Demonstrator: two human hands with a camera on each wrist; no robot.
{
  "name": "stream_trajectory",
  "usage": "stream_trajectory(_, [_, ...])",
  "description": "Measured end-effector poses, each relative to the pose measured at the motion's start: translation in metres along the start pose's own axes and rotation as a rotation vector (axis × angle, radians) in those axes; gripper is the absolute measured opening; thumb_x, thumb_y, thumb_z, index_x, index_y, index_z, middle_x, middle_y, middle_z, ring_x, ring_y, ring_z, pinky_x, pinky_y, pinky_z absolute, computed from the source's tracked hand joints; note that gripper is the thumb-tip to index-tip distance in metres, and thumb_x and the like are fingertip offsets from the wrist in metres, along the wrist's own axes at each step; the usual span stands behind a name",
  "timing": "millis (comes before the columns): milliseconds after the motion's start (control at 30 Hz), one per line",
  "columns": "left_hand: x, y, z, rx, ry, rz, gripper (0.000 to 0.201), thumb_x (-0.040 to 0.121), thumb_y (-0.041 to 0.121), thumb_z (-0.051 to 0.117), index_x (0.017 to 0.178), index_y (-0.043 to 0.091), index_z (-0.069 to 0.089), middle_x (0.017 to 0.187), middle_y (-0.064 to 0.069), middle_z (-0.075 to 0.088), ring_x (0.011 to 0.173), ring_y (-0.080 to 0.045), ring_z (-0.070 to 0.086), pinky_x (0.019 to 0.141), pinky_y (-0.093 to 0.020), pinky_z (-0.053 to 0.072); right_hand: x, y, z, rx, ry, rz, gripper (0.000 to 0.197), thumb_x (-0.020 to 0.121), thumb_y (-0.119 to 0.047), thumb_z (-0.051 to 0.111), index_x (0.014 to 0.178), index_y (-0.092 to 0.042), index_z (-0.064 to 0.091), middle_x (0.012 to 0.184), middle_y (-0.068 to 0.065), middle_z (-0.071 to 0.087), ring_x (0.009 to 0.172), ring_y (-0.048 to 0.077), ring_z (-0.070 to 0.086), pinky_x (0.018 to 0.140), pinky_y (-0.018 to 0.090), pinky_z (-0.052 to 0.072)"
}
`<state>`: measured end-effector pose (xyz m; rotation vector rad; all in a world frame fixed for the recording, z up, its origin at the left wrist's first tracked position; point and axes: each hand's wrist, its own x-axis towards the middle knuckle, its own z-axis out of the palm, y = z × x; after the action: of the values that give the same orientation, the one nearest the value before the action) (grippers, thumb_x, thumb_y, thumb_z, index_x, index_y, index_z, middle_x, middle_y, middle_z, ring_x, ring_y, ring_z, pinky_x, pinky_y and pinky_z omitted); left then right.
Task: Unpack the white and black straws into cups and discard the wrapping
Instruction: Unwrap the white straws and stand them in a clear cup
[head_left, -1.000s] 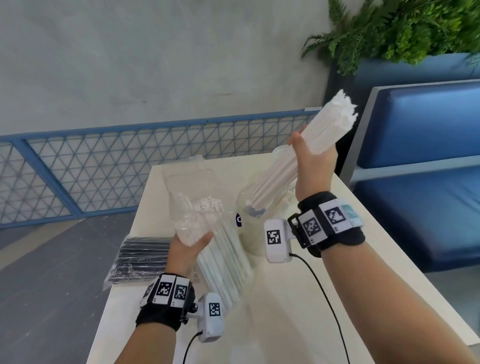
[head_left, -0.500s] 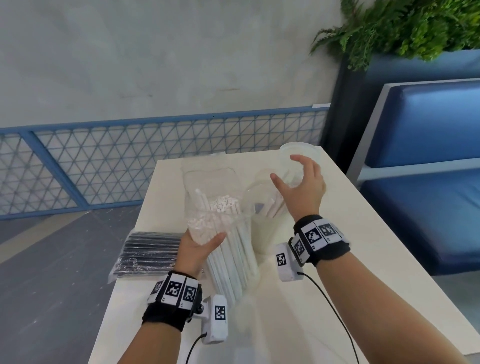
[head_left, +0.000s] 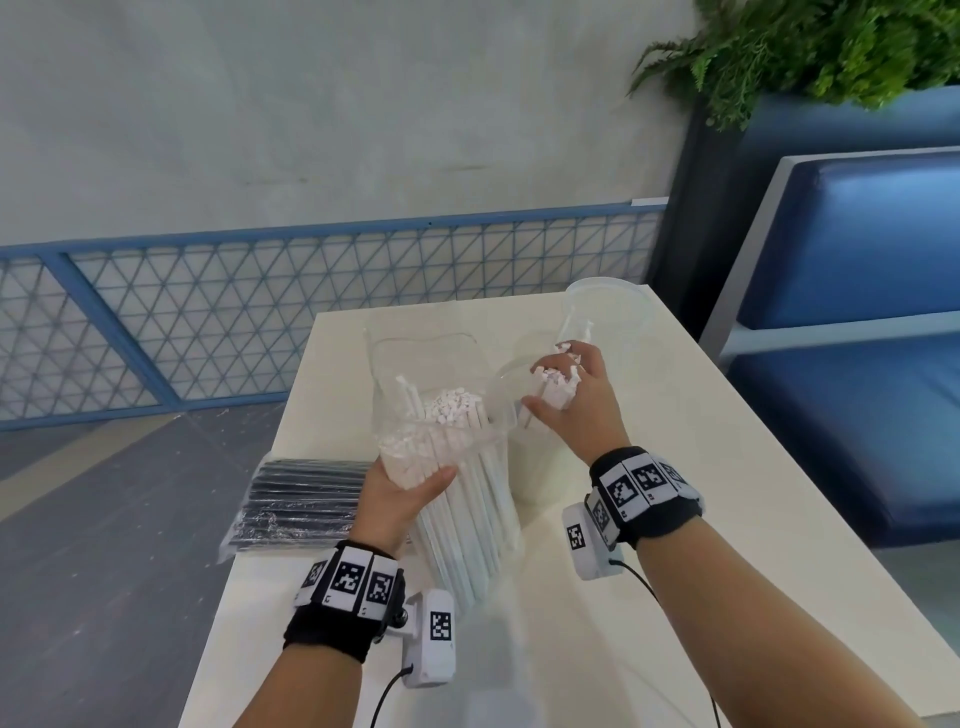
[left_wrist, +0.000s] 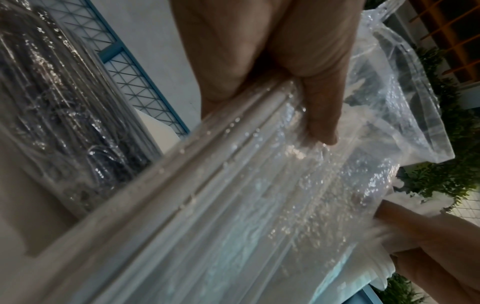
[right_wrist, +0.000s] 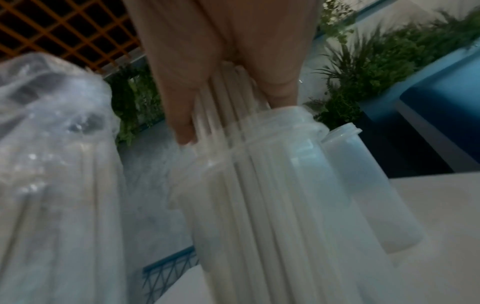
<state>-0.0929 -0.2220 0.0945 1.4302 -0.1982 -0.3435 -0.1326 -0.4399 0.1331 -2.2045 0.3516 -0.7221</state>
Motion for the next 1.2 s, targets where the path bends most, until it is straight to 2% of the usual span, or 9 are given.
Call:
stream_trajectory(233, [0.000,0.002,0.000,0.009,-0.007,-0.010,0.042,0.070,0.000,0.074,0.110,0.004,0.061,0.102,-0.007,0.069,0.100,-0.022,0.065,0.089,-0.033,0.052,0.016,-0.018,-0.014,0.055,0.069,-0.034,0.013,0.075,0.004,0.065,0.083,-0.005,0.060,0.105,0.000,0.043,0.096,0.012,0.048,0.082,0.003,0.034])
stream_trajectory(333, [0.000,0.002,0.001,0.004,-0.022,0.000,0.042,0.070,0.001,0.074,0.110,0.006,0.061,0.102,-0.006,0.069,0.098,-0.018,0.066,0.085,-0.028,0.054,0.016,-0.040,-0.027,0.005,0.081,-0.078,0.025,0.077,-0.013,0.071,0.099,-0.011,0.061,0.117,0.001,0.045,0.105,0.008,0.043,0.096,0.015,0.033])
stream_trajectory(433, [0.000,0.003,0.003,-0.005,-0.025,0.010,0.041,0.070,0.001,0.075,0.108,0.008,0.061,0.100,-0.004,0.069,0.096,-0.016,0.066,0.081,-0.025,0.055,-0.003,-0.071,-0.037,0.063,0.312,-0.274,0.025,0.083,-0.024,0.064,0.104,-0.011,0.060,0.110,0.000,0.054,0.099,0.006,0.050,0.090,0.013,0.038])
stream_trajectory(533, [0.000,0.003,0.006,0.033,-0.009,0.049,0.035,0.069,0.000,0.076,0.098,0.015,0.063,0.094,0.001,0.069,0.089,-0.012,0.066,0.077,-0.022,0.055,-0.034,-0.094,-0.023,0.125,0.122,-0.379,0.014,0.086,-0.010,0.061,0.100,-0.009,0.063,0.095,0.002,0.065,0.084,0.006,0.059,0.078,0.015,0.048])
stream_trajectory(667, [-0.002,0.000,0.005,0.032,-0.037,0.049,0.032,0.069,-0.002,0.075,0.093,0.016,0.066,0.083,0.006,0.074,0.083,-0.009,0.069,0.081,-0.028,0.055,-0.047,-0.082,0.004,-0.089,-0.173,-0.203,0.035,0.088,-0.018,0.061,0.122,-0.011,0.055,0.119,0.005,0.057,0.107,0.015,0.055,0.089,0.012,0.037])
stream_trajectory(800, [-0.005,-0.001,0.003,0.034,-0.089,0.041,0.032,0.070,-0.006,0.073,0.093,0.014,0.066,0.081,0.006,0.075,0.082,-0.009,0.070,0.077,-0.025,0.056,-0.043,-0.079,0.004,-0.125,-0.210,-0.098,0.049,0.084,-0.020,0.065,0.129,-0.009,0.048,0.127,0.007,0.053,0.114,0.018,0.052,0.088,0.007,0.027])
stream_trajectory(933, [-0.005,0.000,0.003,0.043,-0.137,0.038,0.033,0.070,-0.009,0.071,0.091,0.016,0.065,0.078,0.009,0.075,0.079,-0.006,0.070,0.073,-0.021,0.056,-0.043,-0.076,0.004,-0.215,-0.358,0.012,0.059,0.078,-0.029,0.071,0.130,-0.014,0.047,0.125,0.006,0.055,0.115,0.019,0.051,0.094,0.019,0.034])
stream_trajectory(1033, [-0.005,-0.002,0.000,0.038,-0.120,0.037,0.036,0.067,-0.009,0.073,0.091,0.017,0.066,0.080,0.007,0.075,0.082,-0.009,0.070,0.078,-0.025,0.057,-0.044,-0.074,0.005,-0.256,-0.374,-0.002,0.058,0.076,-0.035,0.072,0.128,-0.023,0.050,0.122,-0.002,0.058,0.117,0.016,0.049,0.103,0.032,0.033])
stream_trajectory(1200, [-0.005,-0.001,-0.005,0.036,-0.139,0.029,0.040,0.064,-0.009,0.075,0.093,0.017,0.065,0.083,0.005,0.075,0.085,-0.011,0.070,0.078,-0.027,0.057,-0.050,-0.070,0.011,-0.002,-0.400,-0.069,0.056,0.077,-0.023,0.073,0.129,-0.026,0.051,0.119,0.003,0.061,0.110,0.015,0.052,0.098,0.028,0.041])
